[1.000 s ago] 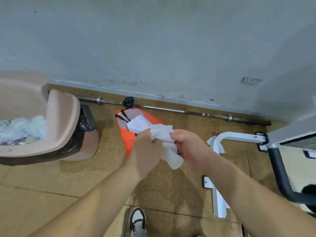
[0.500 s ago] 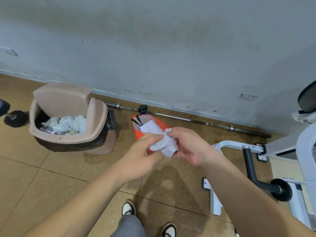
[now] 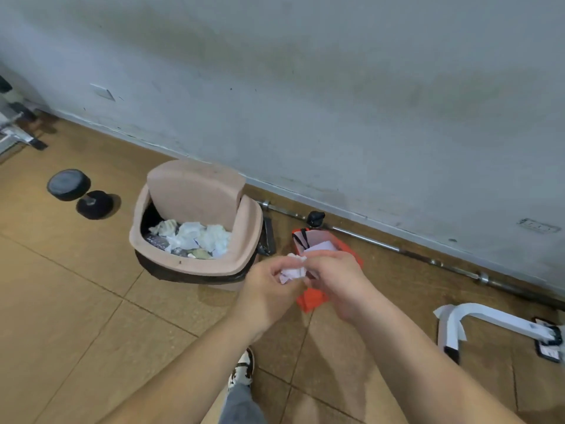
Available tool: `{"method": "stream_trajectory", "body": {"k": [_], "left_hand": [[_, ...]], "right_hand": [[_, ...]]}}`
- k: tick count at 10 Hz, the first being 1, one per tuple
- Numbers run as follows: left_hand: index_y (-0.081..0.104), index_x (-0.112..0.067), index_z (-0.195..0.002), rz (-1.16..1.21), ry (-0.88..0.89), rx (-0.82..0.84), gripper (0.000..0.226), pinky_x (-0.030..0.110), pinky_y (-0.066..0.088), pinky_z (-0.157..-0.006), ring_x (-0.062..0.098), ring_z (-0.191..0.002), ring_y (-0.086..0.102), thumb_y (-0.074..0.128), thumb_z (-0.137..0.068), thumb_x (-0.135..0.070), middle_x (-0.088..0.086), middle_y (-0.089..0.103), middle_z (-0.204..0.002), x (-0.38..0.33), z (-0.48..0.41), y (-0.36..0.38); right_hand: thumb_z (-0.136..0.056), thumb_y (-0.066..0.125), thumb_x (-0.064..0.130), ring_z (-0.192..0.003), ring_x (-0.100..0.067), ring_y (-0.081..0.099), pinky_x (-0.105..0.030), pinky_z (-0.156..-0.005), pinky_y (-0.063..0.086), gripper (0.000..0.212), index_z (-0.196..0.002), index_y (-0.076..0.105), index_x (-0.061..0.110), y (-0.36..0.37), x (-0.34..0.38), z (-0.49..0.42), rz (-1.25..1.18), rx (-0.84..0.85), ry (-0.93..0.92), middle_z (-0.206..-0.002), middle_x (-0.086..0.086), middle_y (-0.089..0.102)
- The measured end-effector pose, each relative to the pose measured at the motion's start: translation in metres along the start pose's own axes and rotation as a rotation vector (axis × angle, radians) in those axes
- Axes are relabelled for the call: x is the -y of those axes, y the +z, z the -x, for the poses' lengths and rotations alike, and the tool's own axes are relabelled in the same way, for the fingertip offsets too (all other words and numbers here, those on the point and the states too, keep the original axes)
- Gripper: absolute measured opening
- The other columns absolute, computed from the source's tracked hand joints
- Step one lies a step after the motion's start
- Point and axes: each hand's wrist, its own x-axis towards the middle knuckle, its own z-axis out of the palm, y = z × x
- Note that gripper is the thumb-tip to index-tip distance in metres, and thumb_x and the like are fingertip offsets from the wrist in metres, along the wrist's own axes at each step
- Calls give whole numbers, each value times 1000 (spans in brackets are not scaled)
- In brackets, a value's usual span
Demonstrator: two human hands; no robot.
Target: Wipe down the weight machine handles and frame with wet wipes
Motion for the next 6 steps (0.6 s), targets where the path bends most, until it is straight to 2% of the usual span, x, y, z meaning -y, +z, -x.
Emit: {"method": "stream_trajectory", "body": {"k": [1, 2, 3, 4, 5, 6], "left_hand": [[78, -23, -96, -132, 51, 5, 17, 8, 45, -64, -6, -73, 64, 80, -85, -10, -13, 73, -79, 15, -45, -62], [69, -30, -109, -259, -48, -93, 26, 8, 45, -70, -1, -93, 66, 80, -87, -21, -18, 70, -96, 35, -88, -123], [70, -24, -113, -341, -83, -116, 27, 6, 42, -69, -3, -86, 62, 78, -88, -19, -17, 66, -92, 51, -124, -173], [72, -17, -114, -413, -86, -215, 24, 19, 45, -74, 16, -91, 70, 73, -89, -17, -8, 68, -90, 59, -162, -209], [59, -18, -140, -508, -186, -135, 53, 27, 47, -88, 25, -115, 65, 74, -89, -26, 2, 67, -122, 68, -195, -231], [40, -17, -154, -590, -278, -12, 73, 26, 42, -86, 24, -121, 59, 73, -90, -29, 6, 59, -141, 72, -208, -237]], "right_hand": [[-88, 70, 15, -88, -32, 63, -44, -79, 52, 13, -96, 75, 6, 72, 22, -38, -14, 55, 56, -92, -13, 69], [-102, 65, 28, -102, -31, 73, -43, -98, 58, 26, -118, 71, 8, 131, 49, -56, -10, 142, 131, -112, -11, 75], [-106, 60, 27, -105, -30, 73, -52, -104, 58, 26, -127, 66, 15, 172, 63, -76, 57, 109, 107, -121, -9, 67], [-107, 55, 25, -101, -28, 74, -49, -99, 60, 24, -126, 68, 16, 199, 69, -95, 125, 38, 78, -116, -7, 67], [-106, 57, 23, -99, -31, 76, -49, -98, 61, 17, -115, 69, 16, 212, 75, -103, 64, 37, 125, -114, -14, 71], [-105, 58, 21, -94, -29, 76, -49, -97, 61, 15, -112, 70, 16, 212, 75, -105, 50, 29, 124, -108, -15, 74]]}}
